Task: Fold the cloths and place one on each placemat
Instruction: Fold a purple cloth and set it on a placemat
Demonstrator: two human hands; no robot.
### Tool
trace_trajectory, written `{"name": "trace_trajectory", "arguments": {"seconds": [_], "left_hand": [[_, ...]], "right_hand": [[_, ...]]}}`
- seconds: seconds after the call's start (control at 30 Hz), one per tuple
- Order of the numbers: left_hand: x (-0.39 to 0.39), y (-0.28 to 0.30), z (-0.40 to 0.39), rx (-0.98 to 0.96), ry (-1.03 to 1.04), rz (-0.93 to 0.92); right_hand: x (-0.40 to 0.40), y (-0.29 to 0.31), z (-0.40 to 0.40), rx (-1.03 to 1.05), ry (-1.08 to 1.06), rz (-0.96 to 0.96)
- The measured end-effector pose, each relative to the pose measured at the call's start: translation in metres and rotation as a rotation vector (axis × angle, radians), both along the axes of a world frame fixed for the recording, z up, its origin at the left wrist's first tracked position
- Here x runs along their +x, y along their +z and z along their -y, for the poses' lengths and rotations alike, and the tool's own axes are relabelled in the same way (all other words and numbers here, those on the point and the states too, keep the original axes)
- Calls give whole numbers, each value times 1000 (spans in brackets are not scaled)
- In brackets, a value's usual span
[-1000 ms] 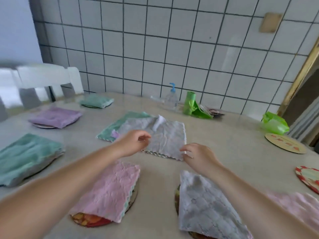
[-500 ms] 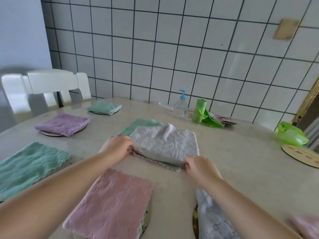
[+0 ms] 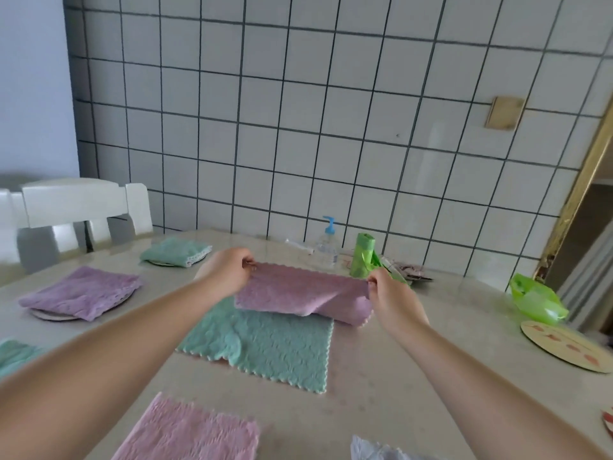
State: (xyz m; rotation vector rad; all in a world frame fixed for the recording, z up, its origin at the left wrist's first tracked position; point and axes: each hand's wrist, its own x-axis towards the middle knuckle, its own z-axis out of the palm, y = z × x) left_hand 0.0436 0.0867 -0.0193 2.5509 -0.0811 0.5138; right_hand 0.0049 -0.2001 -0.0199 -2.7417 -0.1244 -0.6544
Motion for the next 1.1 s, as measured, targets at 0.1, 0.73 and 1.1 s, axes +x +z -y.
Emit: {"name": "trace_trajectory", "arguments": {"seconds": [0.1, 0.73, 1.1], "left_hand": [[20, 29, 19, 9, -11, 100], [-14, 41, 77, 38, -412, 252], [-54, -29, 65, 36, -513, -524]], "right_hand": [[17, 24, 19, 9, -14, 79], [-37, 48, 135, -166, -58, 179], [-76, -49, 149, 341, 20, -173]]}}
